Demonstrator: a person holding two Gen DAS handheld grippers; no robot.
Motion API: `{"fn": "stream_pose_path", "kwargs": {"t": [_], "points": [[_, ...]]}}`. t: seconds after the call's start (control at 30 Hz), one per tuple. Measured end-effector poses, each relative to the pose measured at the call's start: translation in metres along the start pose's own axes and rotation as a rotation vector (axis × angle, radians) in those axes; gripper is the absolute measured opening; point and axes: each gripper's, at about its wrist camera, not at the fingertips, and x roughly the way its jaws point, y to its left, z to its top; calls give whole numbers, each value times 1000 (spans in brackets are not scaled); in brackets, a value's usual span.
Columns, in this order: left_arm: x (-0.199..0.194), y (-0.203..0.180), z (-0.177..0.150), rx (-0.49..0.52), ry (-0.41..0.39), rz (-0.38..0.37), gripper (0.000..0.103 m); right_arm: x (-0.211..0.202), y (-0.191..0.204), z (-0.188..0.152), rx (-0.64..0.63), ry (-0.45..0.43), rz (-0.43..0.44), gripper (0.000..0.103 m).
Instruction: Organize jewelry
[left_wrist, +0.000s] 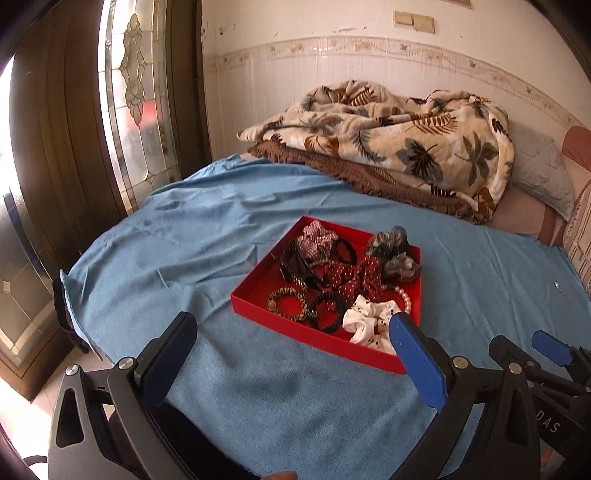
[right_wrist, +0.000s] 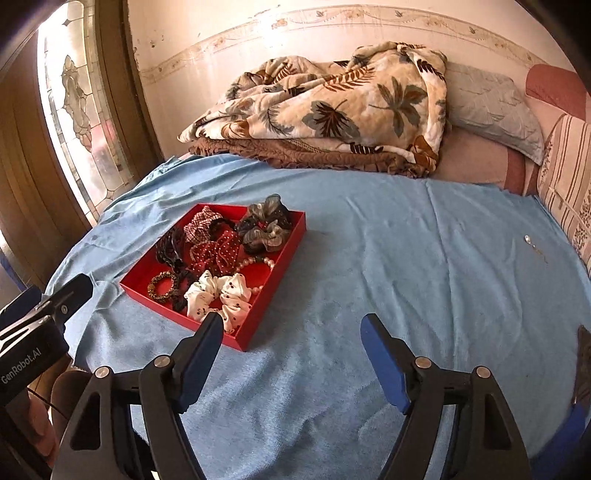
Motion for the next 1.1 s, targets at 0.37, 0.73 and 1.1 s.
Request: {"fn": "stream_pose_path", "kwargs": {"t": [0.37,0.73,1.1], "points": [[15,0,-5,-3,58,-16,103,12,6,-5,-24,31,-10,82],[25,2,-7,-4,85,-14,103,18,8,-7,-25,45,-25,83],[32,2,-10,-5,111,-14,103,22,7,-8,-28,55,-33,84]]}}
